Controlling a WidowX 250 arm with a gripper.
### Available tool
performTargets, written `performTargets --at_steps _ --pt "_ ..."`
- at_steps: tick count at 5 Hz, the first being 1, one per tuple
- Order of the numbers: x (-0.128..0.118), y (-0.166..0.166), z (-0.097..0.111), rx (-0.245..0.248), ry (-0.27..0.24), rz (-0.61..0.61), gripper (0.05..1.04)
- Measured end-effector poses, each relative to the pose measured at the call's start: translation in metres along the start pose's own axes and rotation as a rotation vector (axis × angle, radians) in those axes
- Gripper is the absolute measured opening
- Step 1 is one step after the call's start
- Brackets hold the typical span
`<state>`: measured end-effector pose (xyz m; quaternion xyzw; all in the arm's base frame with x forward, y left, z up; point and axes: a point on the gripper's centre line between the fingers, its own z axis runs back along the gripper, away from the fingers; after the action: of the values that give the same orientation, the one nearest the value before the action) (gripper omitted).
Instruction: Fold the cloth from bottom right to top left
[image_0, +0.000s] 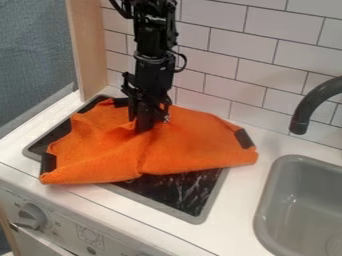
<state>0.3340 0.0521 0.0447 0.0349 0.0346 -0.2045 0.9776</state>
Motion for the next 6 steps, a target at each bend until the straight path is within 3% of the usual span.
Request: performTargets --at_steps 2,3,4,6 --pt "-0.005 0.002 -0.001 0.014 0.034 0.030 0.863" --pt "-0.007 0.003 0.000 0.018 0.048 0.039 1.026" --pt "-0.011 0.001 0.003 0.013 0.067 0.046 1.004" --pt "-0.012 0.000 0.055 0.015 -0.009 0.104 0.999"
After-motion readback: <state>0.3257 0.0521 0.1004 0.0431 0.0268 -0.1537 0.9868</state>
